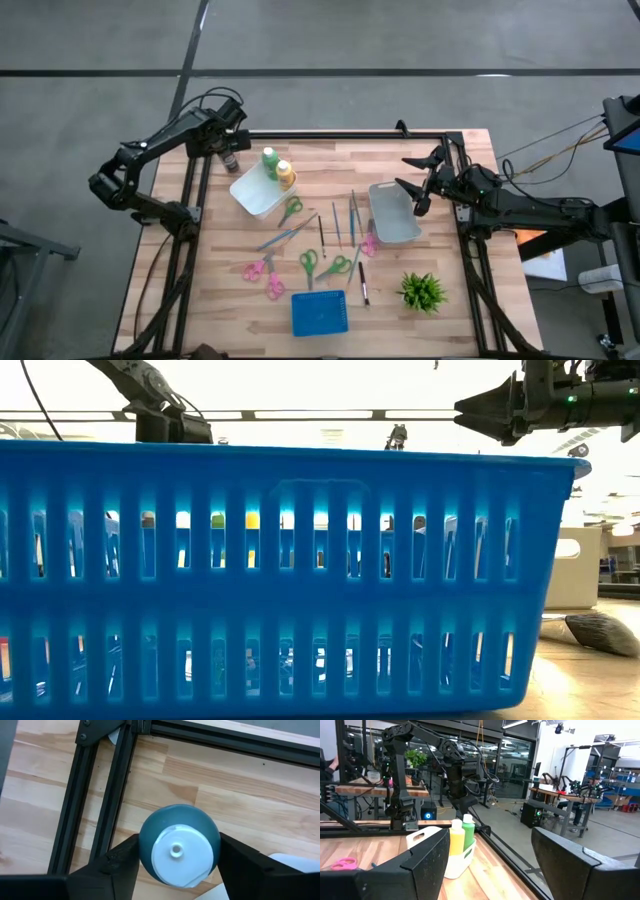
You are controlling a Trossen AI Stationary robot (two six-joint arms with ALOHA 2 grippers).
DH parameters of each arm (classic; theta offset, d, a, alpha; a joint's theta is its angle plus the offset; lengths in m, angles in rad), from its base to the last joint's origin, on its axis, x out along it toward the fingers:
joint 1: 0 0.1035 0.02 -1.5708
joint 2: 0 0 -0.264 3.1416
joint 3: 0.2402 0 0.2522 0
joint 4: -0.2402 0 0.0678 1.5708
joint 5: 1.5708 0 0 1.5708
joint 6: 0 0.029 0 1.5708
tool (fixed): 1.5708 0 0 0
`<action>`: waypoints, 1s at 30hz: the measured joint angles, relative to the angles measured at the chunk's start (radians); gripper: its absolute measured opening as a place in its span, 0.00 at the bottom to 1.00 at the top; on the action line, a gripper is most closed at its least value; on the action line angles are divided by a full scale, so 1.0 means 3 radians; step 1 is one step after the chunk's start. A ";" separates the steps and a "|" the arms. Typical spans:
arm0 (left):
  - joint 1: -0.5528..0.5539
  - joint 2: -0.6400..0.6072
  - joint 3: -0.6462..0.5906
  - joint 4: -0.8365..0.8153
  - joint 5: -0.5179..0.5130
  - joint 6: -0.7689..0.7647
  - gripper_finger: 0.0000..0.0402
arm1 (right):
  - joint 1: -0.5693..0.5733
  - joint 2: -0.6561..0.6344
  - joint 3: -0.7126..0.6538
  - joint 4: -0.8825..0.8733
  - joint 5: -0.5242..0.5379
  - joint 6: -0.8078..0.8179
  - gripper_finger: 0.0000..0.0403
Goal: Pick & Place Paint Supplies
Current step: Put the black paint bottle into the white bin
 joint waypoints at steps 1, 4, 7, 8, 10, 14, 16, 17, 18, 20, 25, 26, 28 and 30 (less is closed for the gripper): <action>0.0000 0.0000 0.0000 0.0000 0.0000 0.0000 0.56 | 0.0001 0.0000 -0.0001 0.0000 0.0000 -0.0005 0.69; 0.0000 0.0000 0.0000 -0.0001 0.0000 0.0000 0.53 | 0.0001 0.0001 0.0000 0.0000 0.0000 0.0000 0.69; 0.0000 0.0000 0.0000 -0.0001 0.0000 0.0000 0.53 | 0.0000 0.0000 0.0000 0.0000 0.0000 -0.0006 0.69; 0.0000 0.0000 0.0000 0.0000 0.0000 -0.0001 0.54 | 0.0000 0.0000 -0.0001 0.0000 0.0000 -0.0001 0.69; 0.0000 0.0000 0.0000 0.0000 0.0000 0.0000 0.55 | 0.0001 0.0001 0.0000 0.0000 0.0000 -0.0004 0.69; 0.0000 0.0000 -0.0001 0.0000 0.0000 -0.0002 0.55 | 0.0001 0.0001 0.0000 0.0000 0.0000 -0.0001 0.69; 0.0000 0.0000 -0.0001 0.0000 -0.0001 -0.0002 0.54 | 0.0001 0.0000 -0.0001 0.0000 -0.0001 -0.0007 0.69; 0.0000 0.0000 -0.0001 0.0000 -0.0002 -0.0003 0.53 | 0.0000 0.0001 0.0000 0.0000 0.0000 -0.0002 0.69; 0.0000 0.0000 -0.0001 0.0000 -0.0003 -0.0003 0.53 | 0.0000 0.0000 0.0000 0.0000 0.0000 0.0000 0.69; 0.0000 0.0000 -0.0002 0.0000 -0.0004 -0.0003 0.53 | 0.0000 0.0000 0.0000 0.0000 0.0000 -0.0007 0.69; 0.0000 0.0000 -0.0003 0.0000 -0.0007 -0.0003 0.53 | 0.0000 0.0001 0.0000 0.0000 0.0000 -0.0007 0.69; 0.0000 0.0001 -0.0003 0.0000 -0.0008 -0.0002 0.53 | 0.0000 0.0000 -0.0001 0.0000 0.0000 -0.0003 0.69; 0.0000 0.0001 -0.0003 0.0000 -0.0008 -0.0002 0.53 | 0.0000 0.0001 -0.0001 0.0000 0.0000 -0.0002 0.69; 0.0000 0.0001 0.0004 -0.0012 -0.0002 -0.0002 0.53 | 0.0000 0.0000 0.0000 0.0000 0.0000 -0.0006 0.69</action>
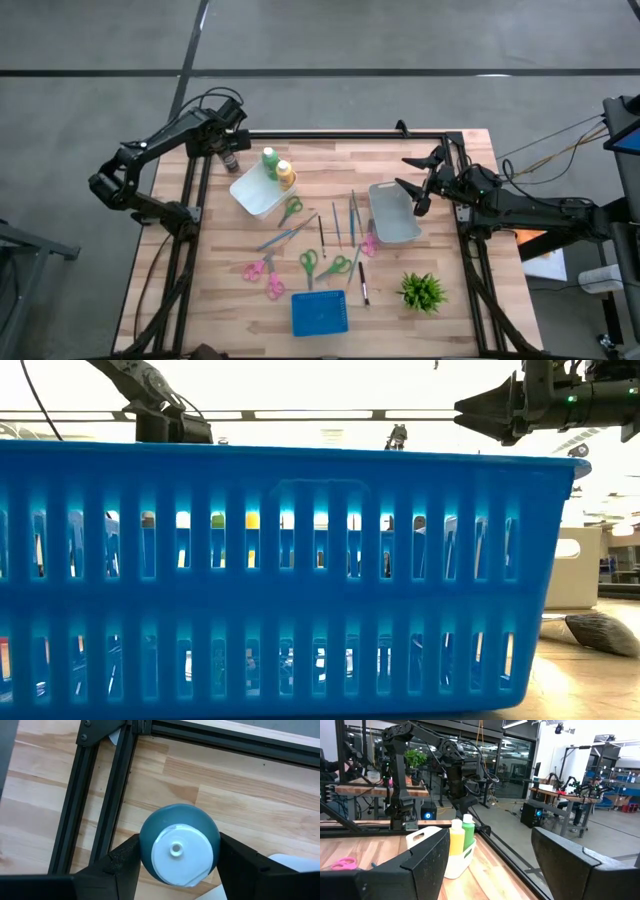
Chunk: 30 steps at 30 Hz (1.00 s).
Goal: Pick & Place Paint Supplies
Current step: Put the black paint bottle into the white bin
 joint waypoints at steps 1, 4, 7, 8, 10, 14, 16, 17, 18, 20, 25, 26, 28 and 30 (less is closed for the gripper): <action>0.0000 0.0002 0.0015 -0.0021 0.0015 0.0000 0.53 | 0.0000 0.0001 0.0000 0.0000 0.0000 0.0006 0.69; -0.0001 0.0009 0.0097 -0.0166 0.0109 -0.0013 0.53 | -0.0001 0.0000 0.0000 0.0000 0.0000 -0.0001 0.69; -0.0012 0.0009 0.0240 -0.0290 0.0148 -0.0015 0.53 | -0.0001 0.0001 0.0000 0.0000 0.0000 0.0006 0.69; -0.0021 0.0009 0.0292 -0.0334 0.0152 -0.0015 0.53 | -0.0001 0.0001 0.0000 0.0000 0.0000 0.0000 0.69; -0.0048 0.0009 0.0405 -0.0440 0.0152 -0.0014 0.53 | 0.0000 0.0001 -0.0001 0.0000 0.0000 0.0004 0.69; -0.0139 0.0007 0.0669 -0.0582 0.0196 -0.0011 0.53 | 0.0000 0.0000 -0.0001 0.0000 0.0000 0.0001 0.69; -0.0204 0.0006 0.0801 -0.0685 0.0217 -0.0011 0.53 | 0.0000 0.0001 -0.0001 0.0000 0.0000 0.0007 0.69; -0.0243 0.0006 0.0866 -0.0730 0.0216 -0.0014 0.53 | 0.0000 0.0000 0.0000 0.0000 0.0000 0.0001 0.69; -0.0286 0.0005 0.0926 -0.0769 0.0213 -0.0027 0.53 | -0.0001 0.0001 0.0000 0.0000 0.0000 -0.0001 0.69; -0.0375 0.0005 0.1046 -0.0866 0.0207 -0.0097 0.53 | 0.0000 0.0001 0.0000 0.0000 -0.0001 0.0006 0.69; -0.0630 0.0005 0.1296 -0.1131 0.0191 -0.0347 0.53 | 0.0000 0.0001 -0.0001 0.0001 0.0000 0.0006 0.69; -0.0689 0.0005 0.1332 -0.1177 0.0172 -0.0411 0.53 | 0.0000 0.0001 -0.0001 0.0000 0.0000 0.0001 0.69; -0.0813 0.0004 0.1382 -0.1273 0.0151 -0.0553 0.53 | 0.0000 0.0001 0.0000 0.0000 0.0000 0.0002 0.69; -0.0939 0.0004 0.1414 -0.1328 0.0146 -0.0715 0.53 | 0.0000 0.0001 0.0000 0.0000 0.0000 0.0006 0.69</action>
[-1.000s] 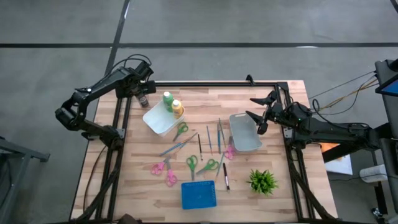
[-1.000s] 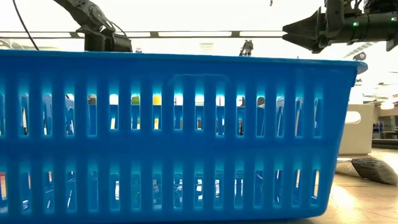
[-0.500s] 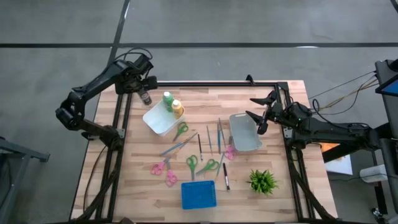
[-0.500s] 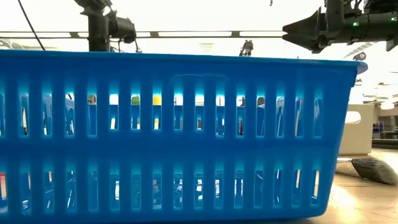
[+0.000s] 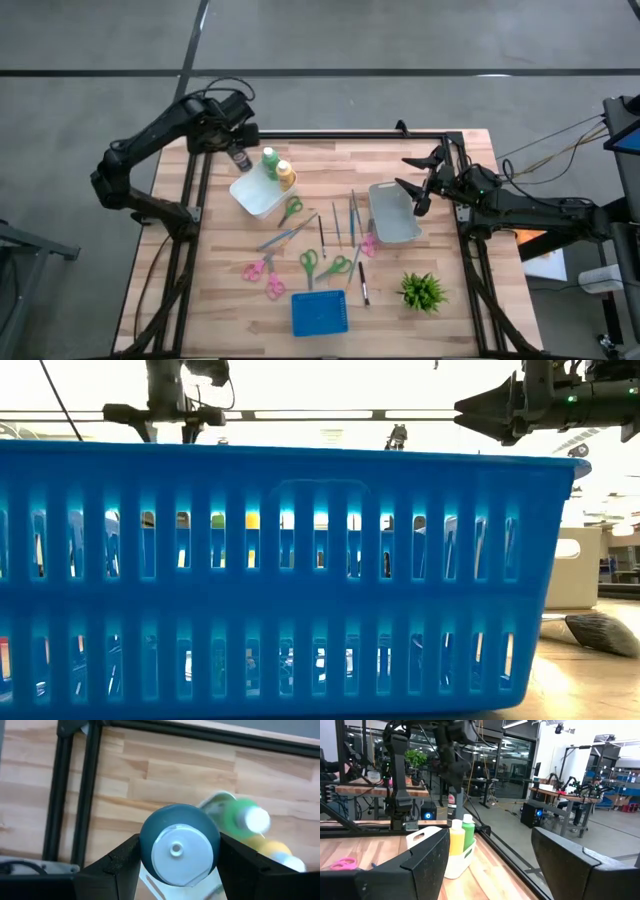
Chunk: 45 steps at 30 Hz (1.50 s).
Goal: Pick & Place Paint Supplies
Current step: Put the black paint bottle into the white bin
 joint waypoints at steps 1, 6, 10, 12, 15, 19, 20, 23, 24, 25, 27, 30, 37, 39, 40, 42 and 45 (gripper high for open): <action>-0.0067 -0.0002 0.0004 -0.0011 -0.0006 -0.0081 0.53 | 0.0001 -0.0001 0.0000 0.0000 0.0000 -0.0006 0.69; -0.0399 -0.0003 0.0004 -0.0013 -0.0090 -0.0407 0.53 | 0.0000 0.0000 0.0000 0.0001 0.0000 -0.0007 0.69; -0.0642 -0.0002 0.0001 -0.0015 -0.0182 -0.0666 0.53 | 0.0000 -0.0001 -0.0001 0.0000 0.0000 -0.0006 0.69; -0.0747 -0.0001 0.0001 -0.0017 -0.0237 -0.0770 0.53 | 0.0000 0.0000 0.0000 0.0000 0.0000 -0.0003 0.69; -0.0860 0.0024 -0.0051 -0.0004 -0.0267 -0.0923 0.53 | 0.0001 -0.0001 0.0000 0.0000 0.0000 -0.0007 0.69; -0.0901 0.0027 -0.0256 0.0043 -0.0225 -0.1071 0.53 | 0.0000 0.0000 -0.0001 0.0000 0.0000 -0.0003 0.69; -0.0898 0.0027 -0.0316 0.0080 -0.0208 -0.1087 0.53 | 0.0000 0.0000 0.0000 0.0000 0.0000 -0.0007 0.69; -0.0897 0.0029 -0.0471 0.0178 -0.0125 -0.1120 0.53 | 0.0000 0.0000 0.0000 0.0000 0.0000 0.0000 0.69; -0.0898 0.0026 -0.0526 0.0234 -0.0104 -0.1120 0.53 | 0.0000 0.0000 0.0000 0.0000 0.0000 -0.0006 0.69; -0.0899 0.0025 -0.0575 0.0290 -0.0092 -0.1118 0.53 | 0.0001 -0.0001 0.0000 0.0000 0.0000 -0.0005 0.69; -0.0898 0.0031 -0.0665 0.0362 -0.0079 -0.1117 0.53 | 0.0000 -0.0001 0.0000 0.0000 0.0000 0.0000 0.69; -0.0894 0.0026 -0.0790 0.0468 -0.0093 -0.1110 0.53 | 0.0001 0.0000 -0.0001 0.0000 0.0000 -0.0001 0.69; -0.0889 0.0028 -0.1070 0.0733 -0.0094 -0.1122 0.53 | 0.0001 0.0000 -0.0001 0.0000 0.0000 -0.0004 0.69; -0.0888 0.0028 -0.1146 0.0792 -0.0104 -0.1122 0.53 | 0.0000 -0.0001 -0.0001 0.0000 0.0000 -0.0005 0.69; -0.0889 0.0028 -0.1182 0.0829 -0.0104 -0.1122 0.53 | 0.0000 0.0000 -0.0001 0.0000 0.0000 0.0000 0.69; -0.0889 0.0028 -0.1253 0.0897 -0.0103 -0.1122 0.53 | 0.0001 0.0000 -0.0001 0.0000 0.0000 -0.0005 0.69; -0.0862 0.0026 -0.1317 0.0937 -0.0101 -0.1122 0.53 | 0.0000 0.0000 0.0000 0.0000 0.0000 0.0000 0.69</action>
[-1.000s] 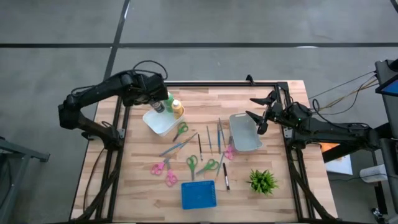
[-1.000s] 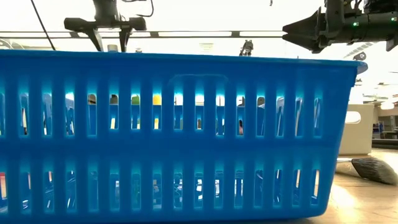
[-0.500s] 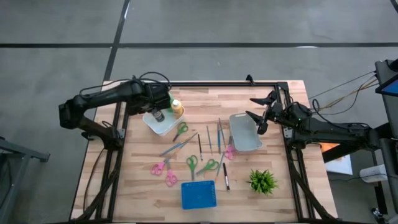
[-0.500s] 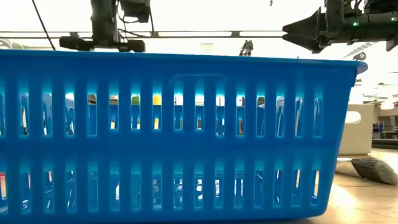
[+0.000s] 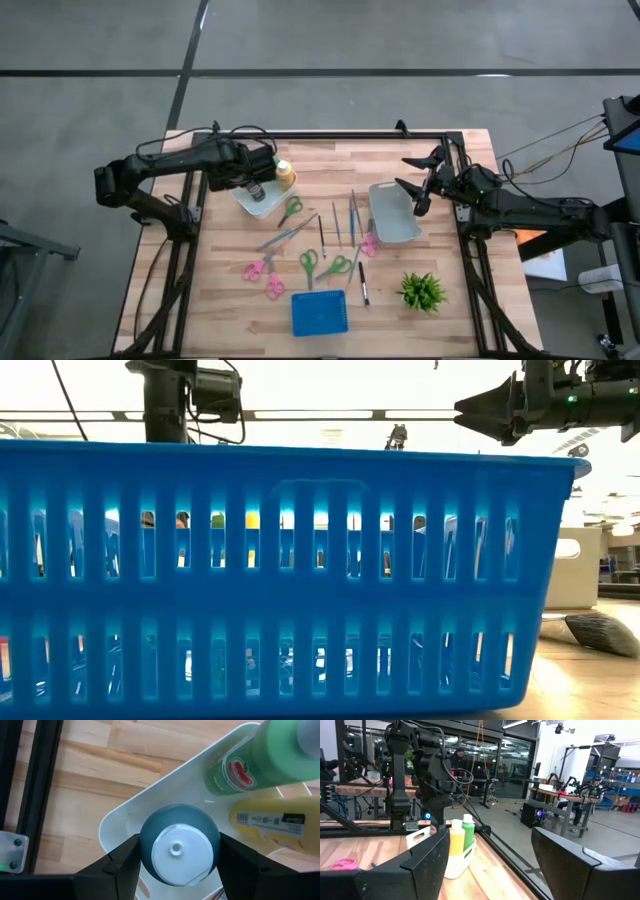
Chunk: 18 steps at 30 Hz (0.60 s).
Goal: Pick & Place Paint Supplies
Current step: Put the black paint bottle into the white bin
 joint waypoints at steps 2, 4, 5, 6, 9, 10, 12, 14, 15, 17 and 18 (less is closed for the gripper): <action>0.0026 -0.0005 -0.0021 0.0030 0.0011 0.0001 0.53 | 0.0000 0.0000 0.0000 0.0000 0.0000 -0.0007 0.69; 0.0042 -0.0007 -0.0032 0.0044 0.0011 0.0003 0.53 | -0.0001 0.0000 0.0000 0.0000 0.0000 0.0000 0.69; 0.0045 -0.0007 -0.0032 0.0047 0.0012 0.0005 0.53 | 0.0001 -0.0001 0.0000 0.0000 0.0000 -0.0001 0.69; 0.0045 -0.0005 -0.0030 0.0047 0.0012 0.0012 0.53 | -0.0001 0.0000 -0.0001 0.0000 0.0000 -0.0006 0.69; 0.0045 -0.0005 -0.0029 0.0066 0.0023 0.0048 0.53 | 0.0001 0.0000 0.0000 0.0000 0.0000 -0.0001 0.69; 0.0045 -0.0005 -0.0029 0.0094 0.0027 0.0091 0.54 | 0.0001 0.0000 0.0000 0.0000 0.0000 -0.0003 0.69; 0.0045 -0.0005 -0.0029 0.0150 0.0036 0.0127 0.55 | 0.0001 0.0000 -0.0001 0.0000 0.0000 -0.0006 0.69; 0.0047 -0.0003 -0.0032 0.0155 0.0047 0.0127 0.59 | 0.0000 0.0000 0.0000 0.0000 0.0000 0.0000 0.69; 0.0048 -0.0003 -0.0032 0.0160 0.0051 0.0127 0.61 | 0.0001 0.0000 -0.0001 0.0000 0.0000 -0.0005 0.69; 0.0048 0.0006 -0.0038 0.0177 0.0098 0.0125 0.66 | 0.0001 -0.0001 0.0000 0.0000 0.0000 -0.0003 0.69; 0.0048 0.0007 -0.0042 0.0172 0.0097 0.0125 0.68 | 0.0000 0.0000 -0.0001 0.0000 0.0000 0.0000 0.69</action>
